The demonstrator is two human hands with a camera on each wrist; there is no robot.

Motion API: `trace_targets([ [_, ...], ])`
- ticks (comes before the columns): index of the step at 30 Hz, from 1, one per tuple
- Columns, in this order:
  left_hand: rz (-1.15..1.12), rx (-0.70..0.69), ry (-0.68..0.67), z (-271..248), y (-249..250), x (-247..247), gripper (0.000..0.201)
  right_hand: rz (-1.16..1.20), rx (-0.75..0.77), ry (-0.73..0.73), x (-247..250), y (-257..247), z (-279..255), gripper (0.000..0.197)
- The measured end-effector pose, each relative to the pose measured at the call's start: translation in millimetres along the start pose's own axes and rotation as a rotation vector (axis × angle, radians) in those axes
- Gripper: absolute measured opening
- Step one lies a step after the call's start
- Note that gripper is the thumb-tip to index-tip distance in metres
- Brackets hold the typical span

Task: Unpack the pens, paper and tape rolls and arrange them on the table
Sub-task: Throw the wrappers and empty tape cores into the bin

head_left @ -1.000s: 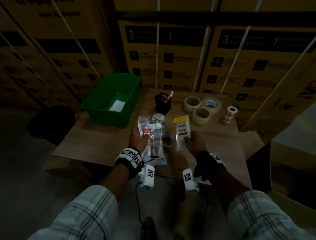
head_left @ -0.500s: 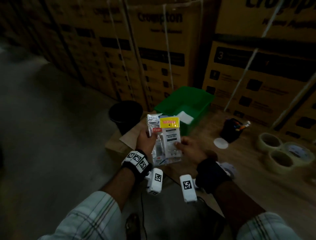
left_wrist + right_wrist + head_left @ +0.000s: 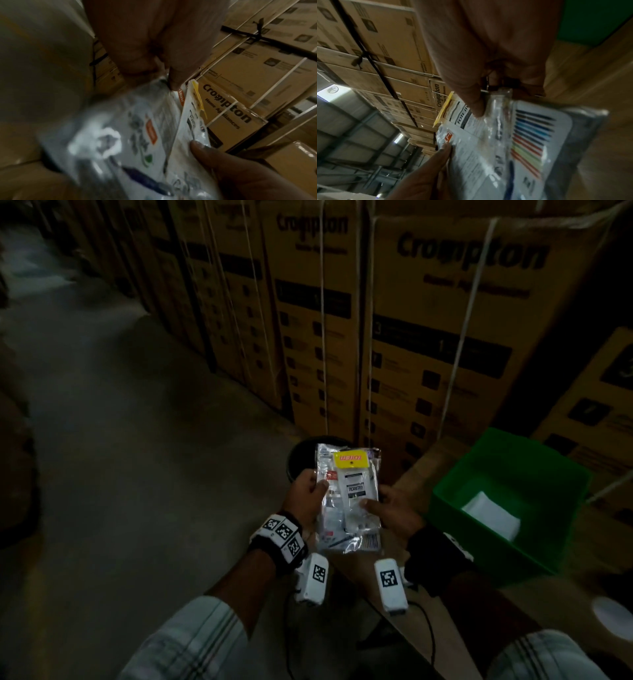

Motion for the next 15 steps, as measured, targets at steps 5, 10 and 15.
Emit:
trace_targets([
  [5,0.115,0.071,0.049,63.6,-21.2,33.9,0.039,-0.002,0.055,0.234,-11.6,-18.2,61.9,0.022],
  [10,0.235,0.134,-0.054,102.5,-45.3,29.8,0.045,-0.108,-0.09,0.326,-20.3,5.2,132.8,0.03],
  [15,0.435,0.134,-0.127,139.7,-60.3,21.4,0.044,-0.113,-0.256,0.353,-30.4,46.8,186.8,0.036],
])
Point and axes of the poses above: each hand's wrist, its own z-axis towards the middle knuckle, its own x-axis out of the back of the hand, y = z × x, the point moved 5 cm from there along z, towards the middle knuckle, and after that the axes turned 8 degrees about x, right-handed, at the moved point
